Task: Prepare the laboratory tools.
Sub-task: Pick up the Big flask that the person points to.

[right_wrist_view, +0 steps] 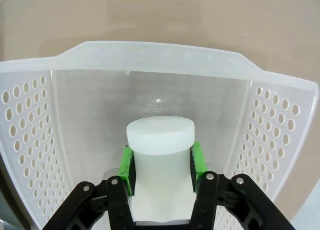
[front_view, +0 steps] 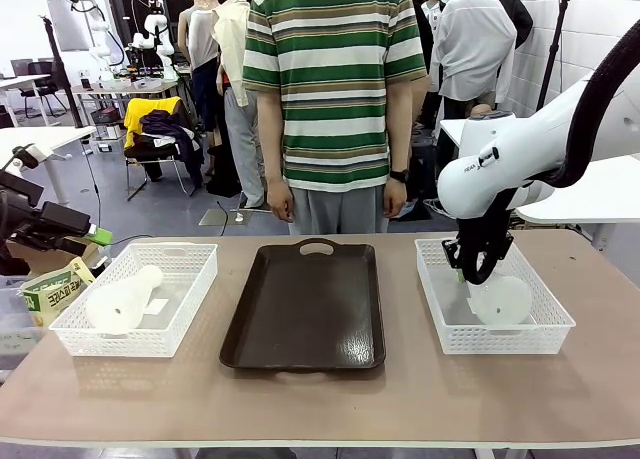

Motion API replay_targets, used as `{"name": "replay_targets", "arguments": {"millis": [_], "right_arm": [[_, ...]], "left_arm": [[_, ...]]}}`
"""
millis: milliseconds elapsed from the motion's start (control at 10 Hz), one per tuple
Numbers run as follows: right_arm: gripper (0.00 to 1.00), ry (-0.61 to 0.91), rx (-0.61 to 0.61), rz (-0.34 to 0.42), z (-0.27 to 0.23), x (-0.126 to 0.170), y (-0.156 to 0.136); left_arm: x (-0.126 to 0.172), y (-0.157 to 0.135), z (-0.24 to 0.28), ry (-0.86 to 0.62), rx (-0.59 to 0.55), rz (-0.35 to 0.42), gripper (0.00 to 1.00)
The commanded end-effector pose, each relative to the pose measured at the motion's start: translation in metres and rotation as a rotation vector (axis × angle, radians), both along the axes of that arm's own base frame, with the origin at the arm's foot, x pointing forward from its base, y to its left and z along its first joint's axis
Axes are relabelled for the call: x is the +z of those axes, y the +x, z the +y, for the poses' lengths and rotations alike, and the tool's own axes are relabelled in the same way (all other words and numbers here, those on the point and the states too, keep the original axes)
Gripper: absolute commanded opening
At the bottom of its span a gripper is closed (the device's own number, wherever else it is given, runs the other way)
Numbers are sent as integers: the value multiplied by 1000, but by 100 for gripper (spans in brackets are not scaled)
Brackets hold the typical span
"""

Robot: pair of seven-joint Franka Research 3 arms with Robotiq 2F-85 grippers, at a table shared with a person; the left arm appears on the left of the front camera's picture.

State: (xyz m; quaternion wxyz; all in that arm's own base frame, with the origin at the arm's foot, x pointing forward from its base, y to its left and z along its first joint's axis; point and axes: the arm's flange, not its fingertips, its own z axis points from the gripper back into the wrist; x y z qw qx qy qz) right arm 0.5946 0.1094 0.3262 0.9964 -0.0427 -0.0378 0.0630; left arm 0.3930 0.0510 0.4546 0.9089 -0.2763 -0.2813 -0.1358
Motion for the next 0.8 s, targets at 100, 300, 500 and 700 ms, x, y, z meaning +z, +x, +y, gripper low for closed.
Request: {"name": "replay_targets", "arguments": {"millis": [100, 300, 500, 700], "right_arm": [[0, -23, -22, 17, 1, -9, 2], [0, -1, -1, 3, 0, 0, 0], [0, -1, -1, 3, 0, 0, 0], [0, -1, -1, 3, 0, 0, 0]], "left_arm": [[-3, 1, 2, -15, -18, -17, 100], [-3, 1, 2, -15, -18, -17, 100], [-3, 1, 2, -15, -18, -17, 100], [-3, 1, 2, -15, -18, -17, 100]]}}
